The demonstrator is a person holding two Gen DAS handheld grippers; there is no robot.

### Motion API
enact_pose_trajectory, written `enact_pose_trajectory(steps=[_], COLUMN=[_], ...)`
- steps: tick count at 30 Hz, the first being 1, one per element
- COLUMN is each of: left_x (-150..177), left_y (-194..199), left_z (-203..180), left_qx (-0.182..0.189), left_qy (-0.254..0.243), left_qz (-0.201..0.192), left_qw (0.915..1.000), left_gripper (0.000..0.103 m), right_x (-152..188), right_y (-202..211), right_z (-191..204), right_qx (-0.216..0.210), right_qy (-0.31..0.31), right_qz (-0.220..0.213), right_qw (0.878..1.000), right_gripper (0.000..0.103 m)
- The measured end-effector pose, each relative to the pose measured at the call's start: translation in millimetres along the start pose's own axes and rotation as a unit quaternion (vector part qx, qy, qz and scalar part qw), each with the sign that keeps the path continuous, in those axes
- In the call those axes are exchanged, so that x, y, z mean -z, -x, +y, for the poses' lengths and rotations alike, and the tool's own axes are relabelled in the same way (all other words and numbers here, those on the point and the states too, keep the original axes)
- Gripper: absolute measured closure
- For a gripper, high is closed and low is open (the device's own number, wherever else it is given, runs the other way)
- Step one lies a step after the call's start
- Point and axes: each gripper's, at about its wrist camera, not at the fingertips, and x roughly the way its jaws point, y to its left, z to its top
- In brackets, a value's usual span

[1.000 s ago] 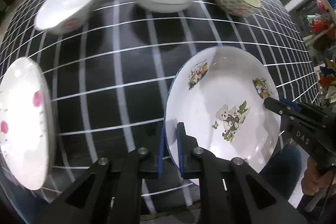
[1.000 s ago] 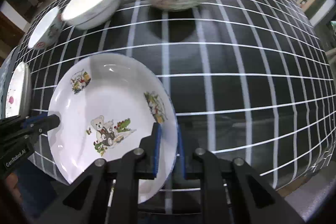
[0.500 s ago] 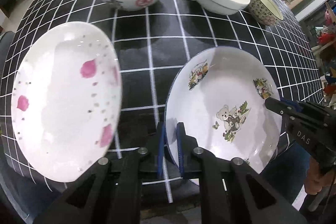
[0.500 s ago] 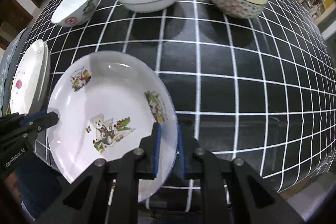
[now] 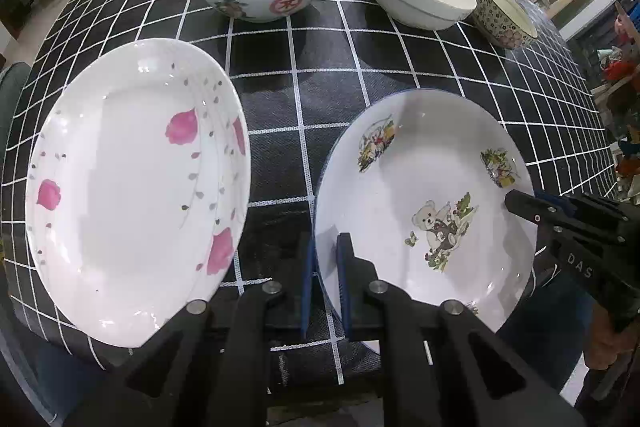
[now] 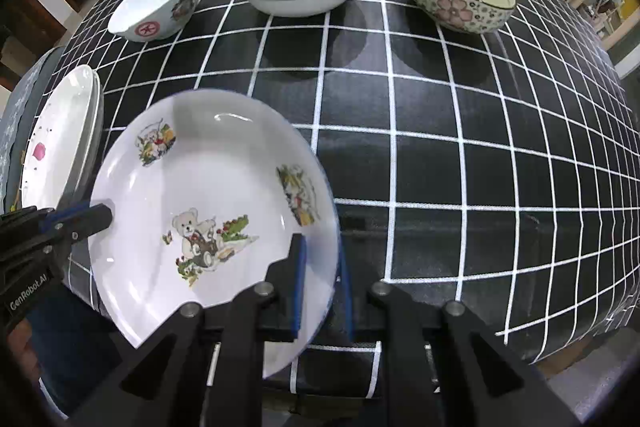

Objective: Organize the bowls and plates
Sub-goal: 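Lift the bear plate and carry it toward the stacked plates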

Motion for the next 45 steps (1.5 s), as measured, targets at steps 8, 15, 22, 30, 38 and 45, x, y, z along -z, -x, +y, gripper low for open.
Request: enact_pose_trajectory(steps=[8, 15, 22, 30, 38, 45], left_x=[-2, -2, -3, -14, -27, -28], left_y=[-4, -3, 0, 30, 66, 81], left_z=[-1, -6, -9, 1, 17, 49], left_qx=[0.0, -0.012, -0.019, -0.021, -0.031, -0.041], left_qy=[0.008, -0.002, -0.012, -0.012, -0.012, 0.0], left_qz=[-0.004, -0.001, -0.006, -0.026, -0.059, -0.06], left_qw=[1.0, 0.9999, 0.9997, 0.9994, 0.9977, 0.9974], left_gripper=[0.093, 0.093, 0.093, 0.093, 0.093, 0.093], right_x=[3, 2, -1, -16, -33, -49], right_y=[-1, -1, 2, 34, 58, 68], right_z=[-3, -3, -4, 8, 24, 54], right_qx=[-0.008, 0.004, -0.003, -0.003, -0.023, -0.033], right_qy=[0.005, -0.01, -0.023, -0.017, -0.02, 0.002], right_qz=[0.008, 0.015, 0.013, -0.019, -0.037, -0.054], right_qw=[1.0, 1.0, 1.0, 1.0, 0.999, 0.998], right_gripper=[0.083, 0.083, 0.083, 0.083, 0.083, 0.083])
